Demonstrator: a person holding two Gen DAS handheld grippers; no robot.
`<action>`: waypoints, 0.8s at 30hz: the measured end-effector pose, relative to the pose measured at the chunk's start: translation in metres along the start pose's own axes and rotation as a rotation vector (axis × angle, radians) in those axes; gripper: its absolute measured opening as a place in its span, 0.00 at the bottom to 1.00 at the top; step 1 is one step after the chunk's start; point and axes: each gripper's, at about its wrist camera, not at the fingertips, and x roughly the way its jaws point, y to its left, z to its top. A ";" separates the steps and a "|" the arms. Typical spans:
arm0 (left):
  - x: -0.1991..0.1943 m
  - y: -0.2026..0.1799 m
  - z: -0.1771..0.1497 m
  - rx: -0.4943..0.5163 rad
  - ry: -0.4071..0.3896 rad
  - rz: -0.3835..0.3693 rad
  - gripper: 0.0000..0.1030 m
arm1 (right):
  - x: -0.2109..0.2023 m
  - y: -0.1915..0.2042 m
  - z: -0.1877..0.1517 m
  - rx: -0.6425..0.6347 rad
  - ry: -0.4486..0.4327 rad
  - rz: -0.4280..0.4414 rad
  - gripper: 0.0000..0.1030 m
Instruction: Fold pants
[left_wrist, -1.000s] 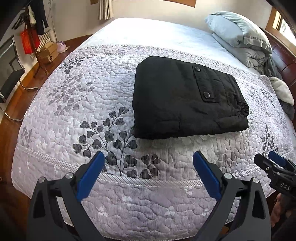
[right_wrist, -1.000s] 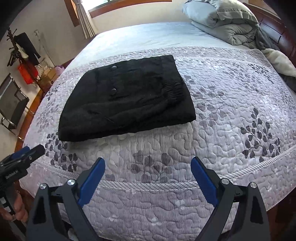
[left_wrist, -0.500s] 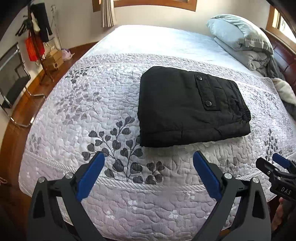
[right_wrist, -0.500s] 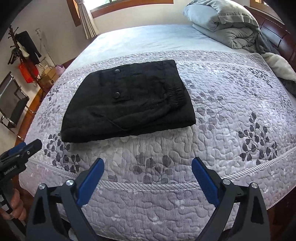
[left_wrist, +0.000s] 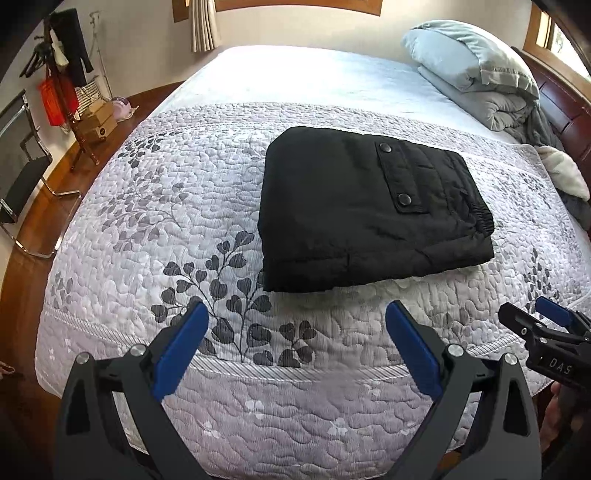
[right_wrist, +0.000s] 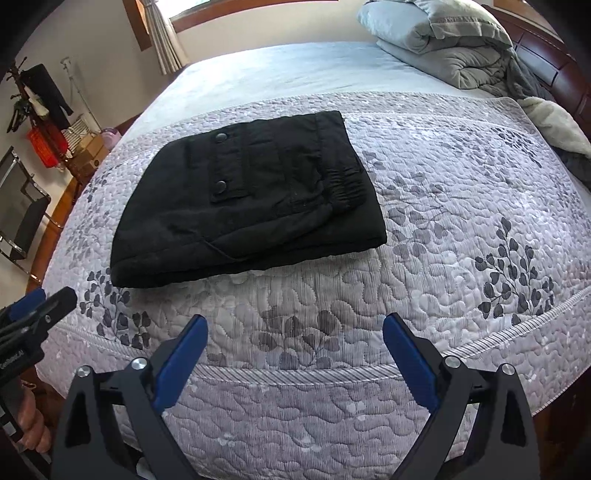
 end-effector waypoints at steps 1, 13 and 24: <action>0.001 0.000 0.000 0.001 -0.001 0.004 0.93 | 0.001 0.000 0.000 0.000 0.001 -0.002 0.93; 0.009 -0.001 0.006 0.013 0.003 0.010 0.94 | 0.011 -0.005 0.005 0.010 0.015 -0.008 0.93; 0.011 -0.001 0.006 0.015 0.004 0.016 0.94 | 0.015 -0.007 0.004 0.015 0.026 -0.006 0.94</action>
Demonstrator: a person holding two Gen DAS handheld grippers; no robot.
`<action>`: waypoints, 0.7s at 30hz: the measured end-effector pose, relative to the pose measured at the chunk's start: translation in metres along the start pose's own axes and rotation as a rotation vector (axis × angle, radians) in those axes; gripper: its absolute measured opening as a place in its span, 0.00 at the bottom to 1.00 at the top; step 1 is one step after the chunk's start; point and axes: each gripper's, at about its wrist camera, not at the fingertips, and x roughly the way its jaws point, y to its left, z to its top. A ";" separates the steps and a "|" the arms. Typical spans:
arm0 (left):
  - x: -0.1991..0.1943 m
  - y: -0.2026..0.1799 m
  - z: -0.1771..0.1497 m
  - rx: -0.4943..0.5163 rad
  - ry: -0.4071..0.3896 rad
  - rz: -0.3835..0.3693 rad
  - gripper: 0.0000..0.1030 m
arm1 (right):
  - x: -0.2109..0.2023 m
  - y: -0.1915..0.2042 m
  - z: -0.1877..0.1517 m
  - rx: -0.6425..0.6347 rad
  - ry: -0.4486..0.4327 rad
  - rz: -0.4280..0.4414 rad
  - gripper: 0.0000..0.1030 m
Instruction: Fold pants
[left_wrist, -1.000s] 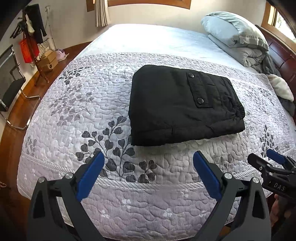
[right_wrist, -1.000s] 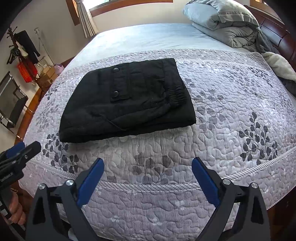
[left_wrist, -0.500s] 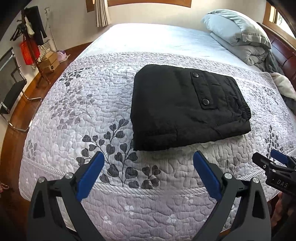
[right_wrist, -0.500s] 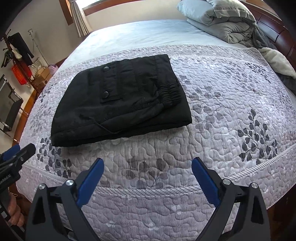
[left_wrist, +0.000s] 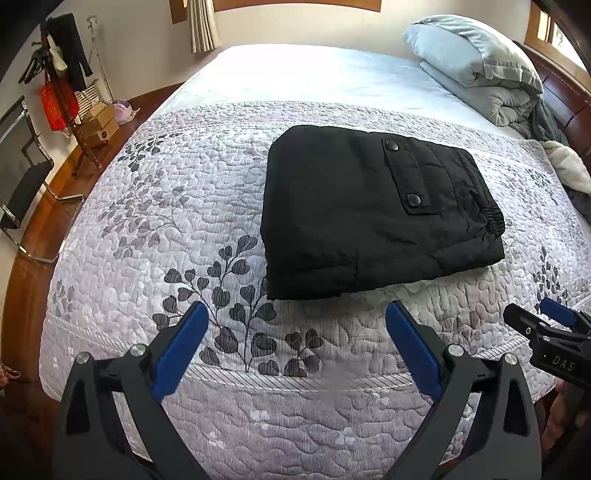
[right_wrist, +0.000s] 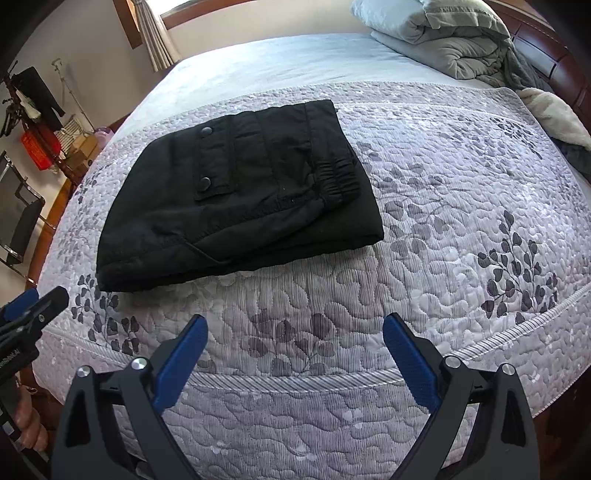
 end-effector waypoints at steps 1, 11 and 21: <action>0.000 0.000 0.000 0.000 -0.001 0.000 0.94 | 0.000 0.000 0.000 -0.002 0.001 0.000 0.94; 0.000 0.000 0.000 0.001 0.003 0.003 0.94 | 0.003 -0.001 -0.001 0.001 0.009 0.000 0.94; 0.001 0.000 0.000 0.002 0.003 0.003 0.95 | 0.005 -0.003 -0.001 0.005 0.019 0.001 0.94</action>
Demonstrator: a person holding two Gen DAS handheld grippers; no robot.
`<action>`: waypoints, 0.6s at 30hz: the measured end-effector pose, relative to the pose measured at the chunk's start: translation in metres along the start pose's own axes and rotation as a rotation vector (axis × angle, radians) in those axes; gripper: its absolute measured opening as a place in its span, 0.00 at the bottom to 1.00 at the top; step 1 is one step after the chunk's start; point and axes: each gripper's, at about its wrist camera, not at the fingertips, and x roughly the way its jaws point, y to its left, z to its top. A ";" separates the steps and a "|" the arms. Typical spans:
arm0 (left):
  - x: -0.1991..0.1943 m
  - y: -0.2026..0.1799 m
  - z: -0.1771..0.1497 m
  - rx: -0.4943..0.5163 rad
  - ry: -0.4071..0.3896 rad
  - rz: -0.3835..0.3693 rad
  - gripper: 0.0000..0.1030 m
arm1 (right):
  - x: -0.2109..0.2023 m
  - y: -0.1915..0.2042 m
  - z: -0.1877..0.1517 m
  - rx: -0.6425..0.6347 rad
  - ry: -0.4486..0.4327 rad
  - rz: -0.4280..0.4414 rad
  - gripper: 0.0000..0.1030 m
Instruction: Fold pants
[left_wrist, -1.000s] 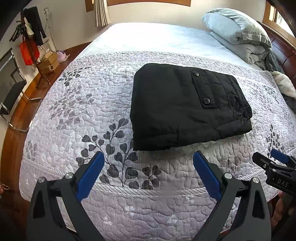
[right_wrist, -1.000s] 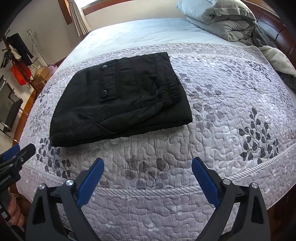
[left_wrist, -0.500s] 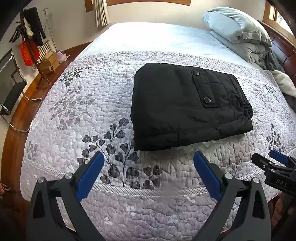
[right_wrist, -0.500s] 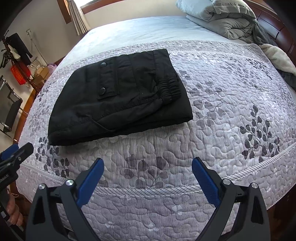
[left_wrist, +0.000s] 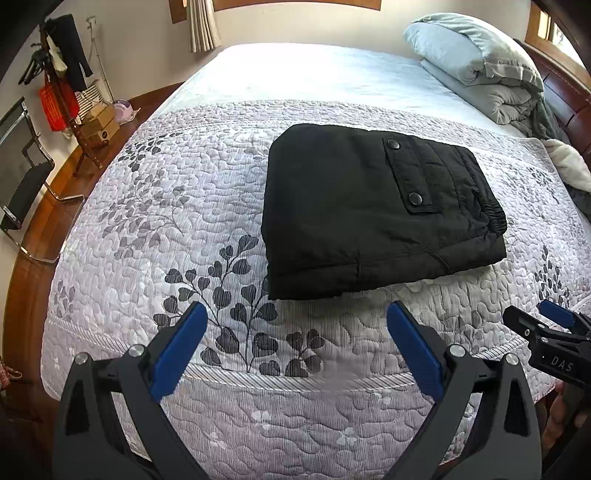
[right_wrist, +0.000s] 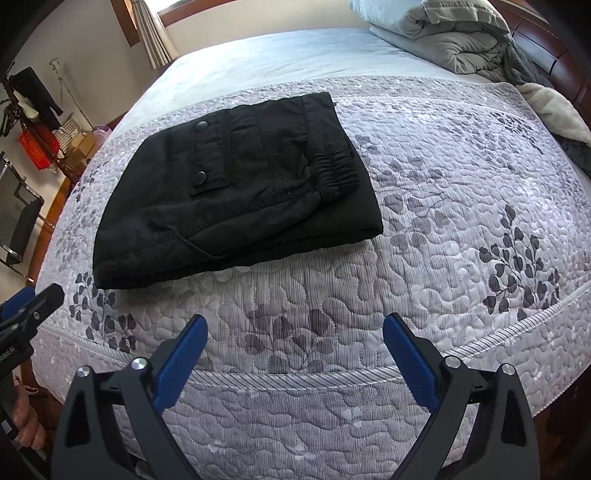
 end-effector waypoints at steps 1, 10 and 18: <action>0.000 0.000 0.000 0.000 0.000 0.001 0.95 | 0.000 0.000 0.000 0.000 0.000 -0.001 0.94; 0.000 0.000 0.001 0.002 0.000 0.003 0.95 | 0.001 0.000 0.000 -0.003 0.005 -0.003 0.94; 0.001 0.001 0.001 0.000 0.002 0.006 0.96 | 0.002 0.000 0.001 -0.008 0.009 -0.003 0.94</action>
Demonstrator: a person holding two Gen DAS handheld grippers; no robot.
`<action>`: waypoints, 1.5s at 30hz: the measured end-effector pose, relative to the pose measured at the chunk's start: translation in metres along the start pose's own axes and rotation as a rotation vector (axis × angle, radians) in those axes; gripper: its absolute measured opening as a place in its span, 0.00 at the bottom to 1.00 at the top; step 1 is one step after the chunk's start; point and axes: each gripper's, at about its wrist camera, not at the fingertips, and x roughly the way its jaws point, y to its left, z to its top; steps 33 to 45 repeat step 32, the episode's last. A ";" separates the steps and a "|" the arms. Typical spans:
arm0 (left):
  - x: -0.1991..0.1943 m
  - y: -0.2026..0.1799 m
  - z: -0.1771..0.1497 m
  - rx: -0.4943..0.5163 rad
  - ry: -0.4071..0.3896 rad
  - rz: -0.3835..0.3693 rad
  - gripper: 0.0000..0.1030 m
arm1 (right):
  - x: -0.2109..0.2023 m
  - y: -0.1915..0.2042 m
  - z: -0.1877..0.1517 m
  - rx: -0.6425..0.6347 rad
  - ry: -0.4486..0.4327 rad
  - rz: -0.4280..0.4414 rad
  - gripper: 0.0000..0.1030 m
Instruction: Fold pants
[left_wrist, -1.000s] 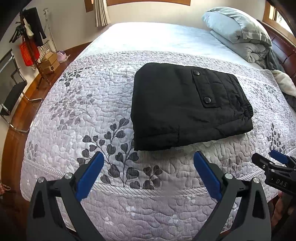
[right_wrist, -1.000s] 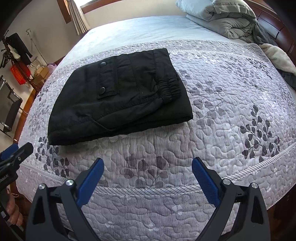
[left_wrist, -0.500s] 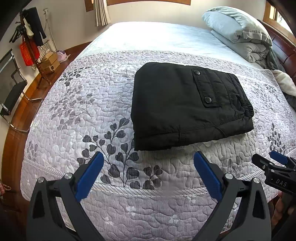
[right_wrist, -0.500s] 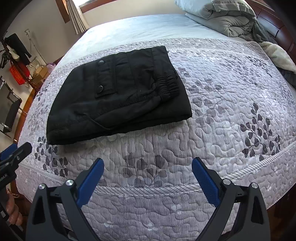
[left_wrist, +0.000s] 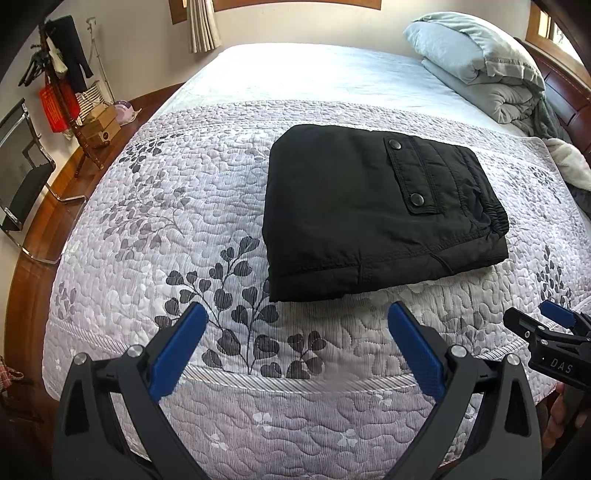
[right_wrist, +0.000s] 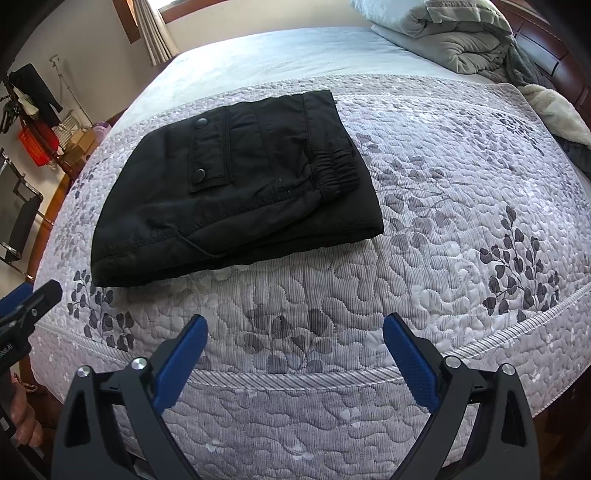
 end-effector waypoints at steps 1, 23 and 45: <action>0.001 0.001 0.000 -0.001 0.003 0.000 0.96 | 0.001 0.000 0.000 0.000 0.002 -0.001 0.94; 0.001 0.001 0.000 -0.009 0.001 -0.042 0.96 | 0.011 -0.001 -0.003 0.002 0.044 -0.006 0.94; 0.003 -0.006 0.000 0.015 0.023 -0.026 0.96 | 0.015 -0.002 -0.005 0.004 0.052 -0.008 0.94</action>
